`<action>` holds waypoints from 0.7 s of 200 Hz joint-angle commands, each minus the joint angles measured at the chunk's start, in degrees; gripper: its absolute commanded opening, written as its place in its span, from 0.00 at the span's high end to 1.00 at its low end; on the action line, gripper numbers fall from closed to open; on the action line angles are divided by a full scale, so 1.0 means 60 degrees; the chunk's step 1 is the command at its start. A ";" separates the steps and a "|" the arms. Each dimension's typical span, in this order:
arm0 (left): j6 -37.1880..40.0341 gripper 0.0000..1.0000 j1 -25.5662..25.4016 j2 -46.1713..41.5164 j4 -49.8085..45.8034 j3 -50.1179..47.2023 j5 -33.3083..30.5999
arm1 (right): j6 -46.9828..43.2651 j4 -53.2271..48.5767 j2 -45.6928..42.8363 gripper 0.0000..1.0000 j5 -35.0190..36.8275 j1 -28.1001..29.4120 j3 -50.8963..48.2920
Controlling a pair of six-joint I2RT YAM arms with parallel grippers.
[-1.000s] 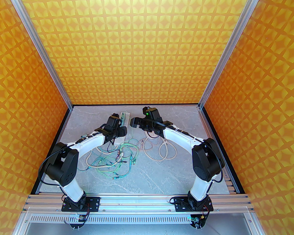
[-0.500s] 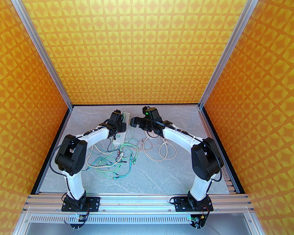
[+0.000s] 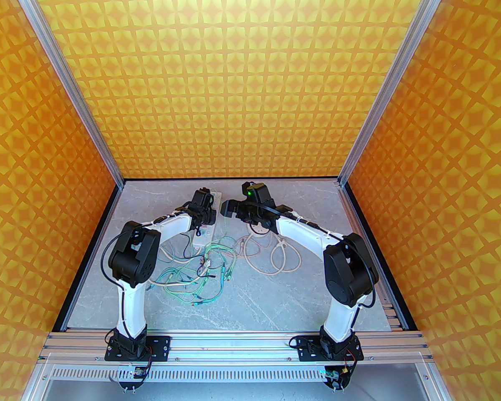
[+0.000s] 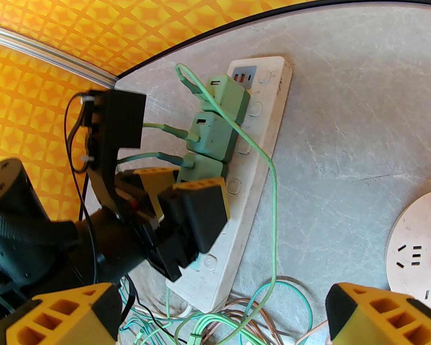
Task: Pull the plug off the socket
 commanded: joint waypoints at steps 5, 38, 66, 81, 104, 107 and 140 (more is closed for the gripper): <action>0.0364 0.57 0.0062 0.0213 -0.0021 0.0305 -0.0139 | -0.0178 -0.0142 0.0381 0.02 -0.0410 -0.0078 0.0480; 0.0469 0.72 0.0074 -0.0129 0.0065 -0.0085 -0.0101 | -0.0012 -0.0061 0.0895 0.14 -0.0742 -0.0074 0.0875; 0.0553 0.72 0.0073 -0.0585 0.0147 -0.0671 0.0045 | 0.0263 0.0225 0.1418 0.45 -0.1091 -0.0069 0.1218; 0.0555 0.72 0.0069 -0.0865 0.0149 -0.1007 0.0151 | 0.0439 0.0312 0.1783 0.62 -0.1268 -0.0053 0.1457; 0.0569 0.72 0.0069 -0.1222 0.0133 -0.1418 0.0239 | 0.0652 0.0434 0.2306 0.81 -0.1453 -0.0016 0.1828; 0.0569 0.72 0.0075 -0.1252 0.0120 -0.1446 0.0265 | 0.0664 0.0437 0.2358 0.84 -0.1472 0.0002 0.1873; 0.0468 0.72 0.0062 -0.1689 0.0206 -0.1895 0.0720 | 0.0846 0.0477 0.3061 0.96 -0.1626 0.0199 0.2435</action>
